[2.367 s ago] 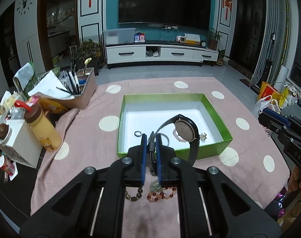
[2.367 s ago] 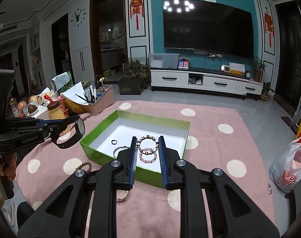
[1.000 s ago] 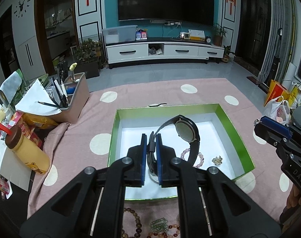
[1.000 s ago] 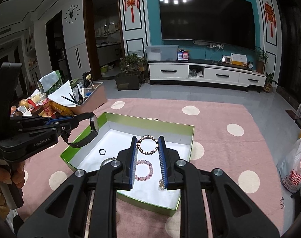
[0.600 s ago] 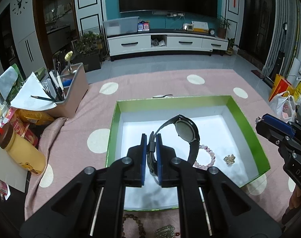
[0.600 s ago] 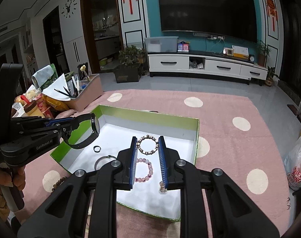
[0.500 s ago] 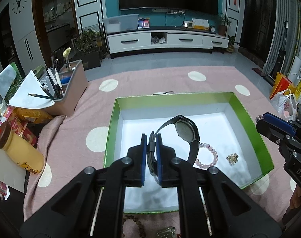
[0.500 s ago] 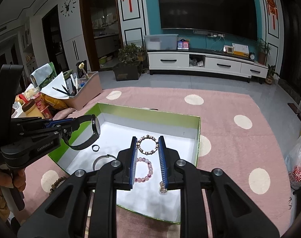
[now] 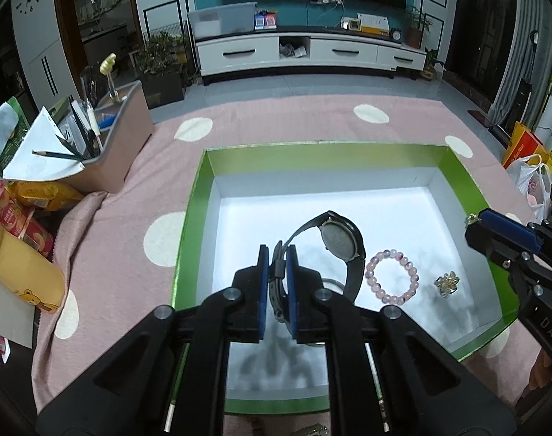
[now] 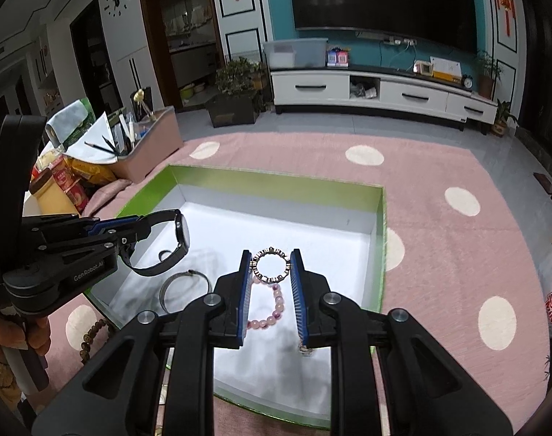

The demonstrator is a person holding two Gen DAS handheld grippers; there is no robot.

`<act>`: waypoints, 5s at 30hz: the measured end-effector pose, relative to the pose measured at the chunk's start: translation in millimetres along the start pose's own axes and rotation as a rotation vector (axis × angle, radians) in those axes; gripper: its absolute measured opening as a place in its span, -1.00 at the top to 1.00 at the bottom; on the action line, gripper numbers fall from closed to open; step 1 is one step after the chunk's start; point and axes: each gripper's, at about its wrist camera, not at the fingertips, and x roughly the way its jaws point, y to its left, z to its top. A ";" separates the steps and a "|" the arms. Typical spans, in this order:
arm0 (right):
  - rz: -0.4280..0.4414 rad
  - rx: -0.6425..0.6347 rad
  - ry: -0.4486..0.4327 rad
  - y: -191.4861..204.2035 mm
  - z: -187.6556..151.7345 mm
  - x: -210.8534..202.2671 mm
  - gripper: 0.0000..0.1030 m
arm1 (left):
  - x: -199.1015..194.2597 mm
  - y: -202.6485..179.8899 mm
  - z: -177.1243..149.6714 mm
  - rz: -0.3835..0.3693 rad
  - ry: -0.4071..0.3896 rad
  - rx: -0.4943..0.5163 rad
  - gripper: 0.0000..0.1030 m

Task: Organize jewelry
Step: 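Open the left gripper to drop the black watch into the box while the right releases the ring, then withdraw both grippers from the box toward the remaining bracelets and watch, then grasp the brown wooden bead bracelet with the left gripper while the right grasps the white watch, then lift the wooden bracelet toward the box with the left gripper while the right lifts the white watch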

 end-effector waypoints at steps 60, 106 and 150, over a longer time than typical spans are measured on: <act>0.022 0.127 0.020 3.4 -86.7 -120.1 -0.76 | -120.5 40.3 -94.6 -0.068 -0.017 -0.170 -0.96; 0.109 0.071 0.158 37.6 -125.3 -60.6 -0.76 | -56.5 72.6 -154.8 0.017 0.107 -0.265 -0.35; 0.043 -0.055 0.107 53.8 -108.6 -37.9 0.83 | -69.0 63.9 -144.2 -0.066 0.027 -0.177 0.79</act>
